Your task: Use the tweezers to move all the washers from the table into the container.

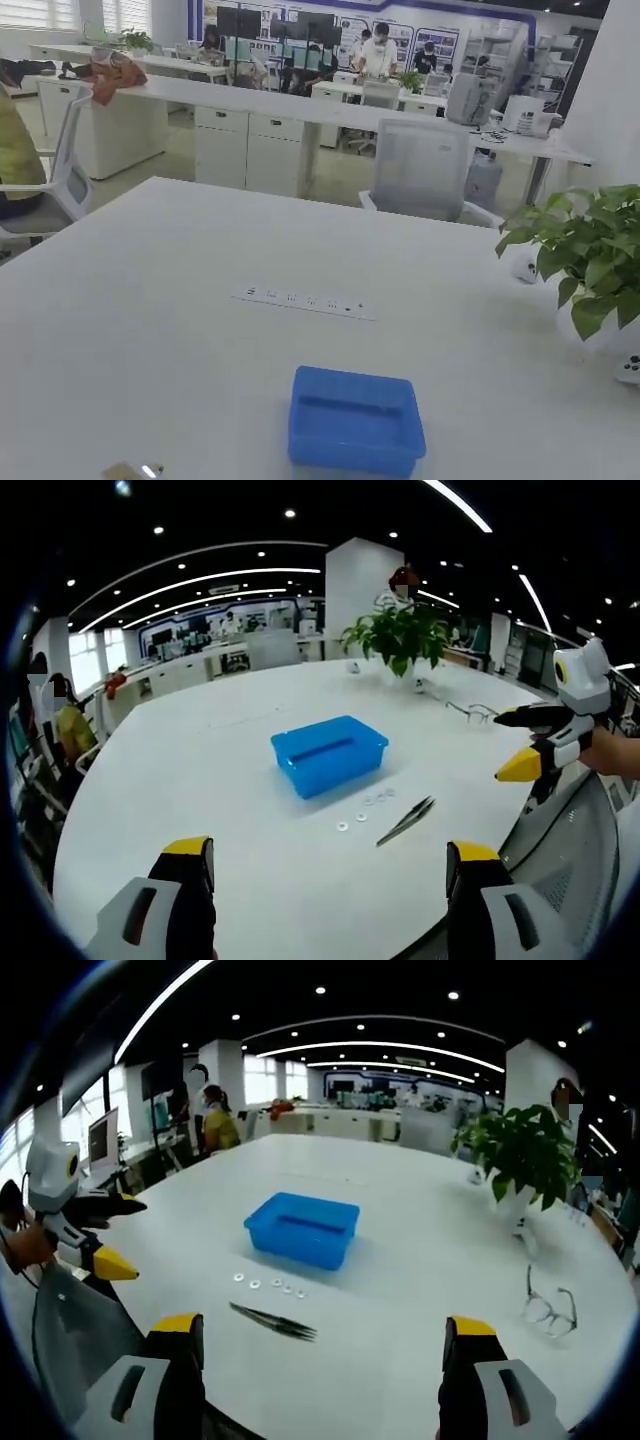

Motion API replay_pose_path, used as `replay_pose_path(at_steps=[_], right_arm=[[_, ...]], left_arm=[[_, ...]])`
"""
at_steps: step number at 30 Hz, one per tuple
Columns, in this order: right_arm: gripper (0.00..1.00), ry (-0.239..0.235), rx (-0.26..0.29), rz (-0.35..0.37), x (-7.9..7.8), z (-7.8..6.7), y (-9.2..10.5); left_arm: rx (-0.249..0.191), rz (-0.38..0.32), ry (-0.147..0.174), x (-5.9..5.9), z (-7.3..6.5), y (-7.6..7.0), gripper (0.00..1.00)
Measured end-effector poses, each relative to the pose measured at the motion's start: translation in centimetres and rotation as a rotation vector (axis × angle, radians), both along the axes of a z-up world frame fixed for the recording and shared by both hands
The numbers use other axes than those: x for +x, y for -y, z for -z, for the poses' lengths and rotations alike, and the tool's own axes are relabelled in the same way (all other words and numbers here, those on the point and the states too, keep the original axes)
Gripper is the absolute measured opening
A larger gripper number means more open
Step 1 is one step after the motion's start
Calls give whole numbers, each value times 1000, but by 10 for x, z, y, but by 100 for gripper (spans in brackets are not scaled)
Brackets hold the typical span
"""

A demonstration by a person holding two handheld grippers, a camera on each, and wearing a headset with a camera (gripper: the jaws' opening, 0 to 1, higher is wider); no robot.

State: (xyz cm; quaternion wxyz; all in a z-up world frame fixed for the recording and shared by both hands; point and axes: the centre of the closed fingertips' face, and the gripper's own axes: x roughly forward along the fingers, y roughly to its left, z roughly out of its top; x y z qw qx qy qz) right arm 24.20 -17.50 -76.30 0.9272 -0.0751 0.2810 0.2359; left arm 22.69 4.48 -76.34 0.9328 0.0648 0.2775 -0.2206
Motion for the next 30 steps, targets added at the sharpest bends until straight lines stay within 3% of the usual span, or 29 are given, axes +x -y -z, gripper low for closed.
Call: replay_pose_path(at_steps=[10,15,17,21,24,27,30], right_arm=[[99,-13,-12,-19,-1,4,-3],[97,-32,-7,-10,-1,8,1],[97,-48,7,-4,-2,9,1],[96,-60,13,1,-2,11,2],[95,-69,8,-2,-3,13,2],[95,-80,3,-2,-4,15,2],[94,-100,-6,-1,-5,20,3]], left_arm=[[3,60,-7,2,3,9,92],[-15,181,-41,-1,7,30,66],[-16,213,-55,0,12,37,61],[33,304,-70,4,24,47,40],[50,369,-103,5,36,56,33],[61,392,-99,13,45,62,24],[60,433,-134,15,58,71,22]])
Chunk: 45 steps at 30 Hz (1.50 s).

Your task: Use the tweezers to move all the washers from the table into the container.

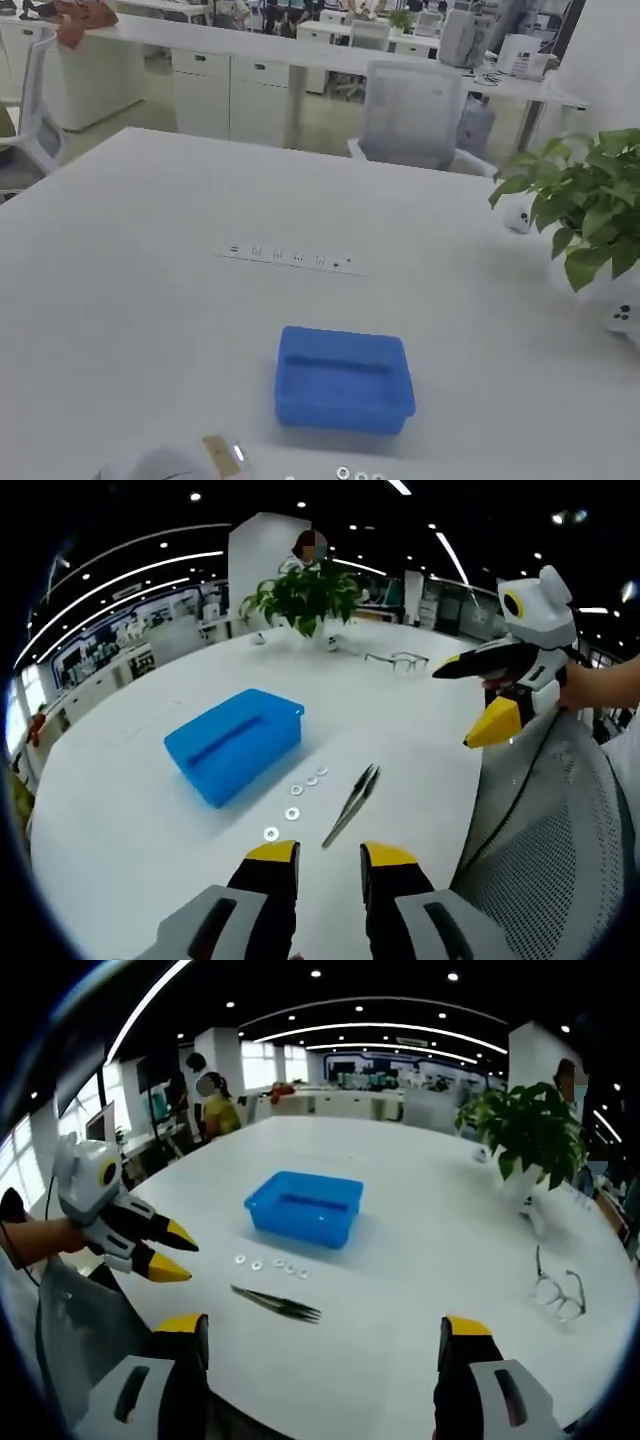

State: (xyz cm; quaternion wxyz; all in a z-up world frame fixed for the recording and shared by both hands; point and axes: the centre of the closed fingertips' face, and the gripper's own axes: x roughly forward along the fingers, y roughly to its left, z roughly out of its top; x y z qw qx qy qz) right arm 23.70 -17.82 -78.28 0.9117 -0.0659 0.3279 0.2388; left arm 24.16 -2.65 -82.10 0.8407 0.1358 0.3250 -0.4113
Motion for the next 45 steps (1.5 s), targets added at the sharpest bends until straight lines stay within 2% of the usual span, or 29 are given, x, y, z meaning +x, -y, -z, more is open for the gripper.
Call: replay_pose_path(at_steps=[2,4,6,10,12,19,21,22,23,27,29,32,36,40,43,44,45], right_arm=[[93,-7,-6,-3,-1,2,0],[90,1,-10,-5,0,0,0],[92,1,-9,-4,0,1,-1],[92,-24,-24,-8,-1,9,-2],[91,-35,-27,-12,-2,11,-2],[91,-51,-30,-24,-3,13,-4],[92,-52,-35,-26,-3,14,-4],[92,-52,-40,-26,-3,14,-4],[92,-53,-39,-25,-3,14,-4],[91,-55,-33,-33,-3,14,-8],[91,-54,-36,-46,-4,13,-12],[91,-54,-53,-70,-4,15,-17],[89,-49,-26,-102,-6,11,-30],[87,-33,-47,-150,-7,9,-42],[83,-18,-57,-194,-9,4,-51],[79,-20,-53,-211,-11,3,-54],[71,-30,-44,-239,-15,3,-59]], left_arm=[[3,17,-18,3,9,6,19],[11,35,-26,4,17,10,16],[30,55,-29,7,26,15,15],[24,41,-46,15,37,20,9],[43,48,-55,16,45,20,10],[76,80,-44,19,58,20,5],[75,114,-25,20,54,23,4],[76,117,-27,20,55,24,3],[71,140,-19,18,54,26,1],[98,191,0,9,54,28,0],[101,198,-5,5,52,29,0],[75,191,-14,0,44,30,0],[56,185,-1,-7,28,28,0],[43,175,16,-15,11,26,0],[13,159,25,-20,-3,25,0],[8,160,24,-22,-5,25,0],[6,161,24,-23,-8,25,0]])
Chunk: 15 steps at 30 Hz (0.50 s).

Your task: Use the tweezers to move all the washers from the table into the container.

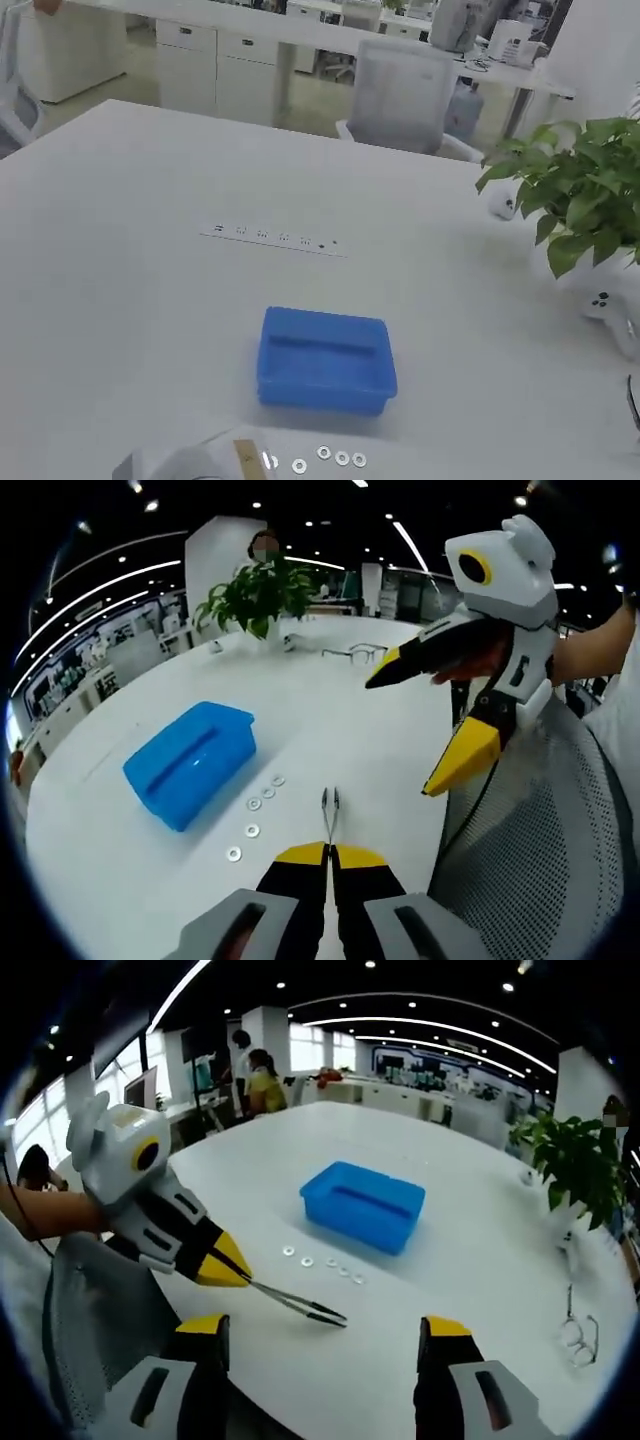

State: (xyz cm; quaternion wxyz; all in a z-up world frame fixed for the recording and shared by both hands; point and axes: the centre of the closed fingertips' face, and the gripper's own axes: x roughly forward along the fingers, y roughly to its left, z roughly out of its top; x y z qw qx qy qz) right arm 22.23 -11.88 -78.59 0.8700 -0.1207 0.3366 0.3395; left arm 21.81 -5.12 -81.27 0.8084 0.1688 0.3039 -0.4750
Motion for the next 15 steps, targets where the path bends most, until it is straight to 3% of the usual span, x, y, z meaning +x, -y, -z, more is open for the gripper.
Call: replay_pose_path(at_steps=[2,4,11,13,15], right_arm=[[60,-10,3,-29,-4,2,-7],[56,-15,17,-58,-7,4,-17],[32,-43,-28,-266,-27,22,-53],[32,-37,-66,-332,-29,27,-60],[29,-1,-95,-384,-27,26,-67]], left_arm=[[-7,-2,12,-4,-8,0,0],[-8,0,25,-7,-16,-1,0],[23,68,42,-23,-29,0,0],[21,91,52,-26,-33,2,0],[22,113,55,-30,-37,4,0]])
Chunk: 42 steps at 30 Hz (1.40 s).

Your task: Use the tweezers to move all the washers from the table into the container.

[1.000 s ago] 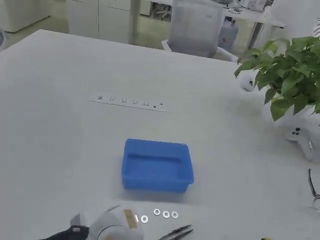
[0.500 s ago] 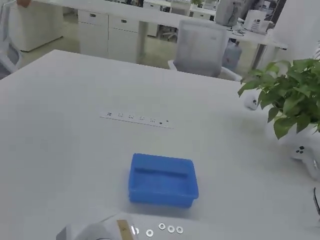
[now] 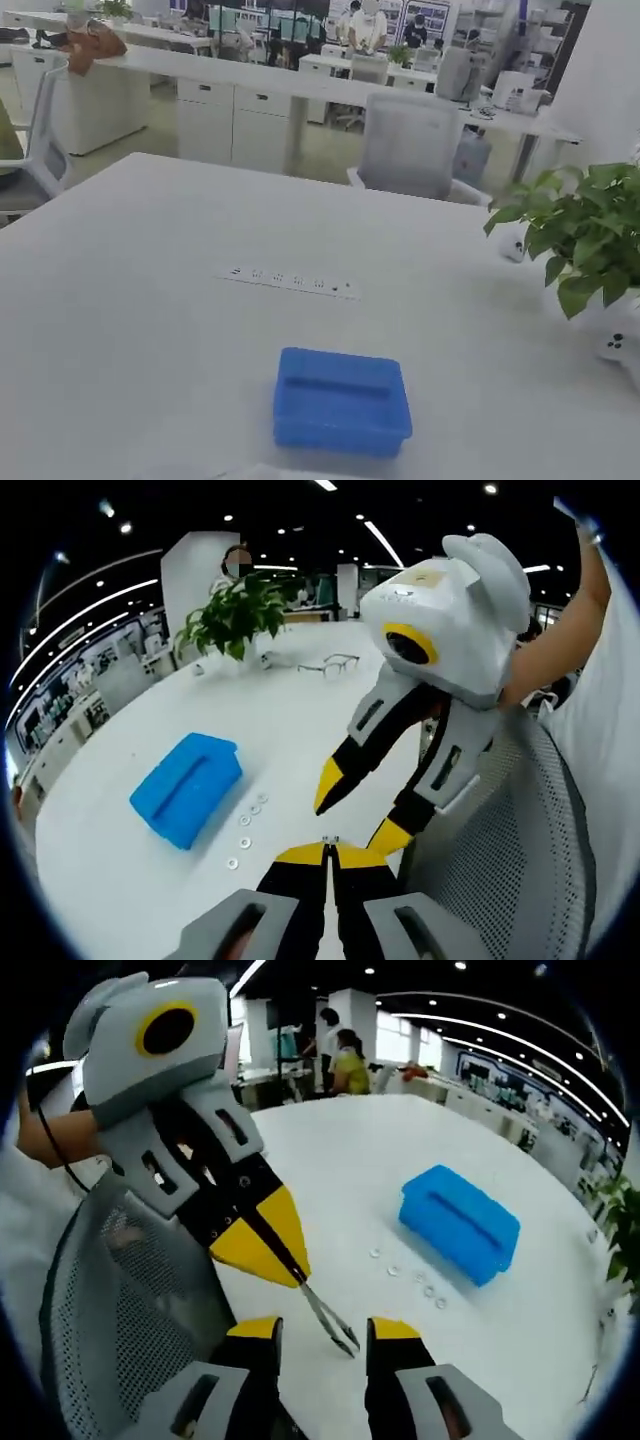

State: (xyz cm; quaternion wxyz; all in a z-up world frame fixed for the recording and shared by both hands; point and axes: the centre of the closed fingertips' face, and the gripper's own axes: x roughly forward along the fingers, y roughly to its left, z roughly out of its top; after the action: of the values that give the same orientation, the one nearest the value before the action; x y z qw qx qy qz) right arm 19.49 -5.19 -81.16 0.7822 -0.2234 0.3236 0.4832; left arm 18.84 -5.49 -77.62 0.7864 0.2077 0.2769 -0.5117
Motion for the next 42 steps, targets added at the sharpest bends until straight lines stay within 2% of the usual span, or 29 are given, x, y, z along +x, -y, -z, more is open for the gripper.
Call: replay_pose_path(at_steps=[1,5,9,14,17,19,22,23,25,27,29,32,33,35,37,38,40,41,42], right_arm=[[28,12,2,-15,1,-1,-3],[26,3,4,-82,-4,-3,-14],[15,54,-19,-155,-5,-6,-20],[8,78,-59,-224,-8,-2,-25],[4,89,-75,-248,-12,2,-27],[4,90,-76,-256,-12,4,-30],[3,101,-80,-252,-11,2,-29],[3,103,-78,-251,-10,2,-29],[3,97,-74,-243,-9,2,-29],[1,86,-72,-230,-8,2,-28],[1,88,-64,-218,-6,1,-26],[1,48,-26,-164,-1,0,-22],[1,37,-19,-151,1,0,-21],[1,21,13,-115,6,-5,-20],[1,2,50,-82,13,-11,-19],[1,-6,51,-73,17,-12,-17],[1,0,57,-59,23,-14,-16],[1,-5,61,-47,27,-14,-15],[1,-10,66,-35,30,-15,-14]], left_arm=[[9,13,7,-1,-2,0,0],[26,34,44,-3,-8,0,0],[54,51,56,-5,-8,-4,0],[74,83,76,-11,-8,-6,0],[101,87,99,-11,-8,-9,0],[103,84,92,-12,-7,-10,0],[79,25,98,-8,-7,-11,0],[52,-23,79,-7,-8,-12,0],[13,-71,52,-6,-8,-12,0],[-1,-132,36,-5,-6,-18,5],[-31,-204,15,-2,-5,-26,8],[-89,-313,-18,-1,-4,-43,16],[-101,-352,-9,1,-6,-49,17],[-123,-446,28,7,-10,-66,27],[-118,-557,71,14,-12,-88,36],[-115,-597,89,17,-14,-97,37],[-139,-688,126,23,-20,-114,37],[-135,-727,162,26,-24,-125,38],[-131,-749,182,27,-27,-131,39]])
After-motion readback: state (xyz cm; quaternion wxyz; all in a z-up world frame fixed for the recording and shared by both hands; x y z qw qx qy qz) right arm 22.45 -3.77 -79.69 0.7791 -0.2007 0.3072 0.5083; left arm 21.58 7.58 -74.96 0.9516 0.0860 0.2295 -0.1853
